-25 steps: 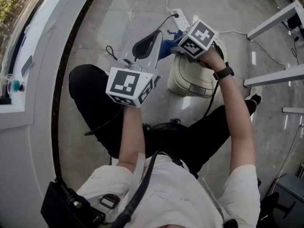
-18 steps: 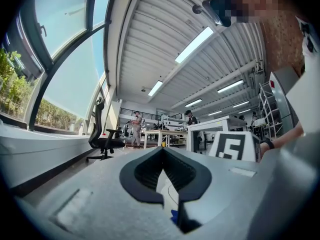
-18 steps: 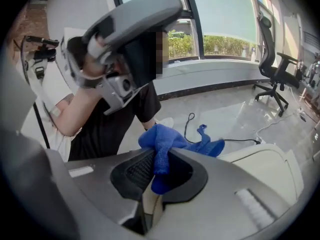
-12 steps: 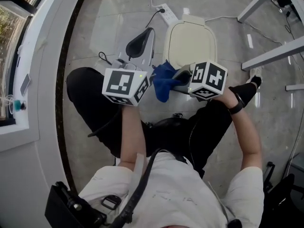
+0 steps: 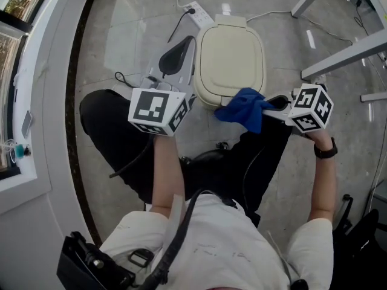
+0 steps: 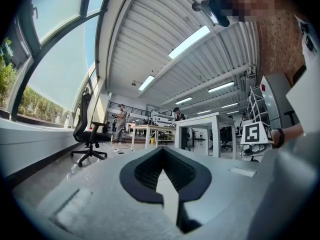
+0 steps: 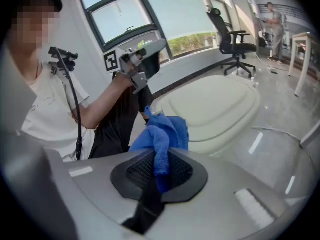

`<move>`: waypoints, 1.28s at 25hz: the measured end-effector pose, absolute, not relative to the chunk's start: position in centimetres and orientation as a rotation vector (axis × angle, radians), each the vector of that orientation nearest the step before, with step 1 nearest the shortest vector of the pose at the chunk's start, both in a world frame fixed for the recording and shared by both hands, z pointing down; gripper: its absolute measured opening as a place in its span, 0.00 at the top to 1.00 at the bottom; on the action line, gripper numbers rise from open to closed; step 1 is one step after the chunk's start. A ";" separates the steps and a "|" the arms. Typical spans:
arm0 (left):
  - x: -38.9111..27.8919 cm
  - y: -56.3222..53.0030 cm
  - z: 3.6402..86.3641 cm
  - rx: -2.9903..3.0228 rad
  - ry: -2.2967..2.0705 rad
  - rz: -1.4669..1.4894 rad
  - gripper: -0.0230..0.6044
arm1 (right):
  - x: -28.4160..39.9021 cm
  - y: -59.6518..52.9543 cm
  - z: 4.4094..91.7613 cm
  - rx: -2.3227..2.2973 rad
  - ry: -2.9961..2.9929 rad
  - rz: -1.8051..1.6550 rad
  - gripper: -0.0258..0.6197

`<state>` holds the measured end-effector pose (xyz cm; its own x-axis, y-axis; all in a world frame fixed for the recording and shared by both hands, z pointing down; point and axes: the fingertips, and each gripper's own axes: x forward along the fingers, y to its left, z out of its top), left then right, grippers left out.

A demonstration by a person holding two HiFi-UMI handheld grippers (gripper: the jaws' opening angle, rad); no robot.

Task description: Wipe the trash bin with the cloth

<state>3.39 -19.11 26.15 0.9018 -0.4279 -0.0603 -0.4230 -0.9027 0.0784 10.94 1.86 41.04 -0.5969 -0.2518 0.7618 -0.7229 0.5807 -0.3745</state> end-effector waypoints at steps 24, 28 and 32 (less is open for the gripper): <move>3.1 -20.7 28.1 2.983 -0.727 -0.039 0.96 | 27.2 -24.1 38.6 1.499 -1.791 0.557 0.91; 1.9 -20.9 27.7 2.983 -0.772 -0.041 0.96 | 22.0 -28.0 38.9 1.389 -1.869 0.472 0.91; 0.9 -20.9 27.7 2.986 -0.799 -0.028 0.96 | 16.6 -29.7 39.1 1.267 -2.032 0.505 0.91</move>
